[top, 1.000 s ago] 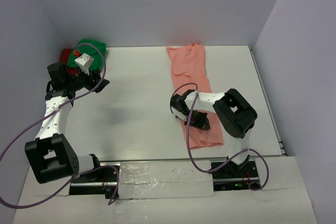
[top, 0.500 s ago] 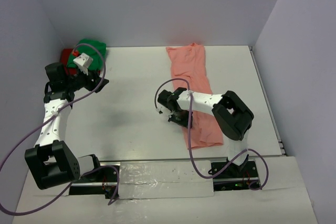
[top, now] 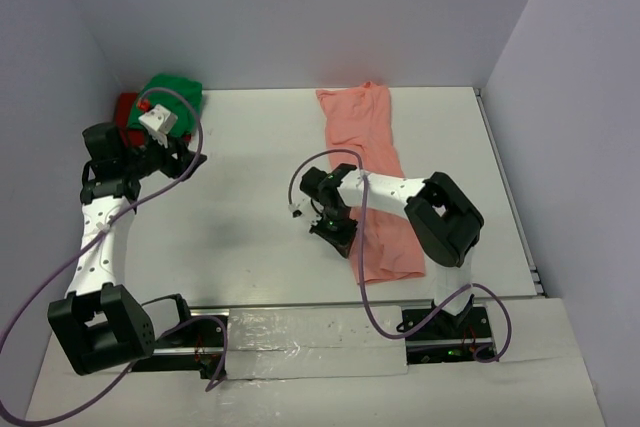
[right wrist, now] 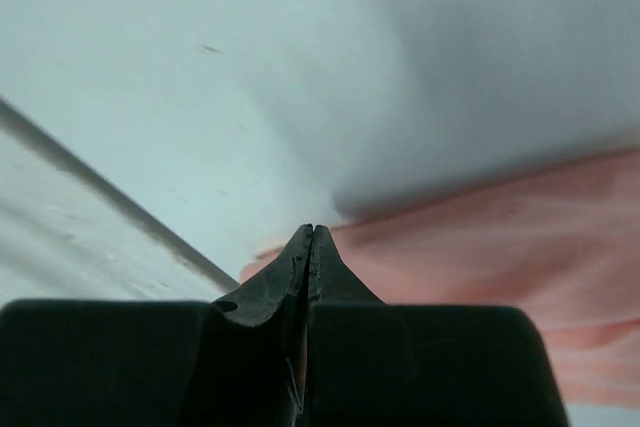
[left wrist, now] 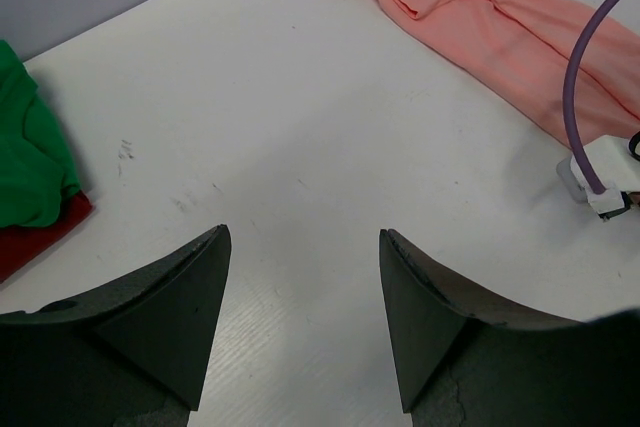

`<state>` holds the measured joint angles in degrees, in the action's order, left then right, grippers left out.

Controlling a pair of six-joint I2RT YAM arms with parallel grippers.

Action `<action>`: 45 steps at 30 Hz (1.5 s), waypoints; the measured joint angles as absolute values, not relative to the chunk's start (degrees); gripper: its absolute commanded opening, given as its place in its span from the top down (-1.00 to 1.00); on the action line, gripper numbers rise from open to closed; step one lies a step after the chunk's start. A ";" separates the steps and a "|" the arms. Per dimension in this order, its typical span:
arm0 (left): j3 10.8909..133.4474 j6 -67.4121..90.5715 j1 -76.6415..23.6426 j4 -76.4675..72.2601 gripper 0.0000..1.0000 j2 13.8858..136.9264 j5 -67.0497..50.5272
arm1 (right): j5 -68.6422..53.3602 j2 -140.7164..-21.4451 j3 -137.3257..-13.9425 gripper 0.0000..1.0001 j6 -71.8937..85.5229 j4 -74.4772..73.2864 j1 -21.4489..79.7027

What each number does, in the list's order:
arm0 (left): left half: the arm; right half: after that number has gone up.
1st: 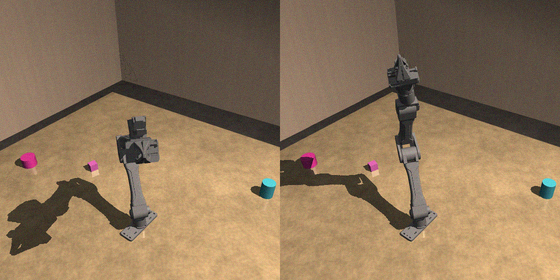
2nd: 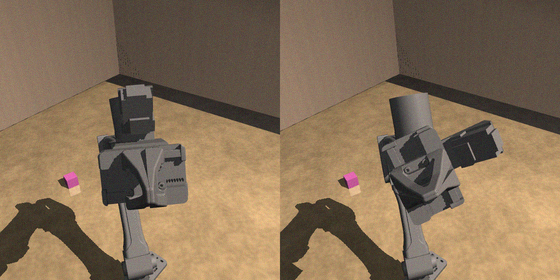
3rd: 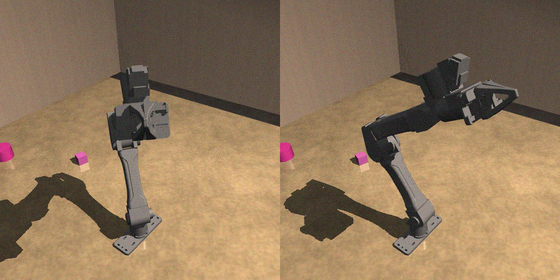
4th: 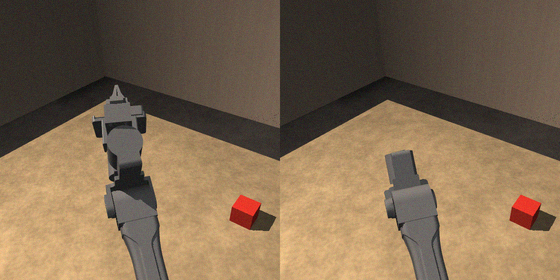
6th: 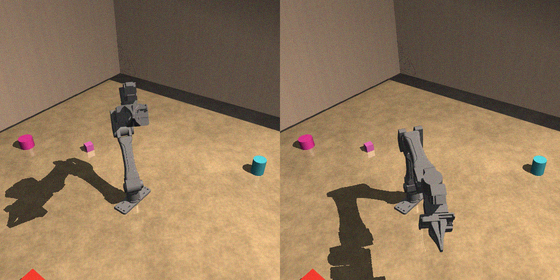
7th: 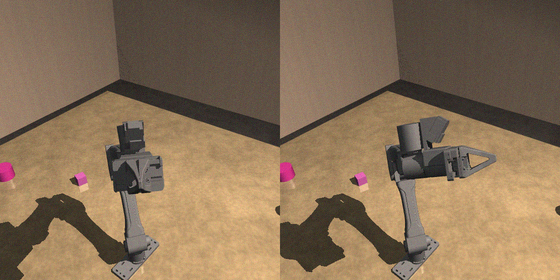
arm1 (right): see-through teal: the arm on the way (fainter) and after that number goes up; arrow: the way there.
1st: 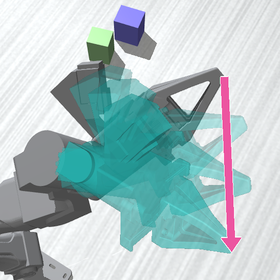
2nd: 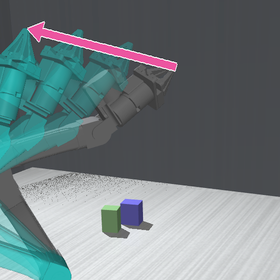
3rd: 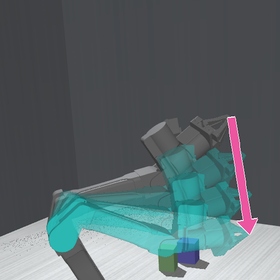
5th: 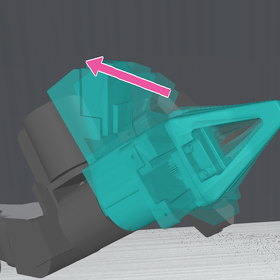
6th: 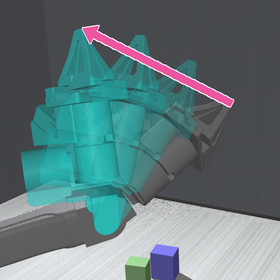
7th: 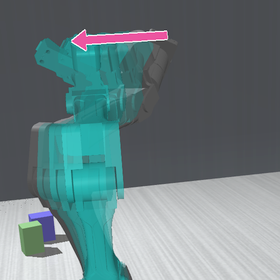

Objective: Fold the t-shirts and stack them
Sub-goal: Fold the tshirt

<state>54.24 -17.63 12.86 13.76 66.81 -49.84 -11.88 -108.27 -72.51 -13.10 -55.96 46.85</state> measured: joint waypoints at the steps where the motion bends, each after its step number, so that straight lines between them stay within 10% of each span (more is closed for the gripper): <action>1: 54.24 -17.85 12.88 14.02 -0.40 66.50 -49.78 | -13.78 -108.27 -73.03 1.00 -13.10 -55.68 46.78; 12: 52.47 -18.48 12.88 14.98 -0.41 64.51 -49.25 | -21.89 -105.06 -76.53 1.00 -12.03 -49.17 46.63; 20: 51.44 -19.88 12.93 17.89 -0.42 64.07 -49.47 | -7.60 -94.06 -76.55 0.04 -11.25 -50.59 45.41; 29: 49.91 -22.92 12.93 21.69 -0.43 62.00 -50.09 | 1.58 -80.58 -65.65 0.19 -13.56 -60.38 45.01; 33: 48.60 -22.55 12.93 21.50 -0.43 60.99 -50.89 | 5.06 -79.02 -59.68 1.00 -14.85 -60.18 45.01; 45: 47.35 -21.69 13.19 20.69 -0.42 60.75 -50.26 | 10.96 -96.18 -56.49 1.00 -16.01 -47.05 41.10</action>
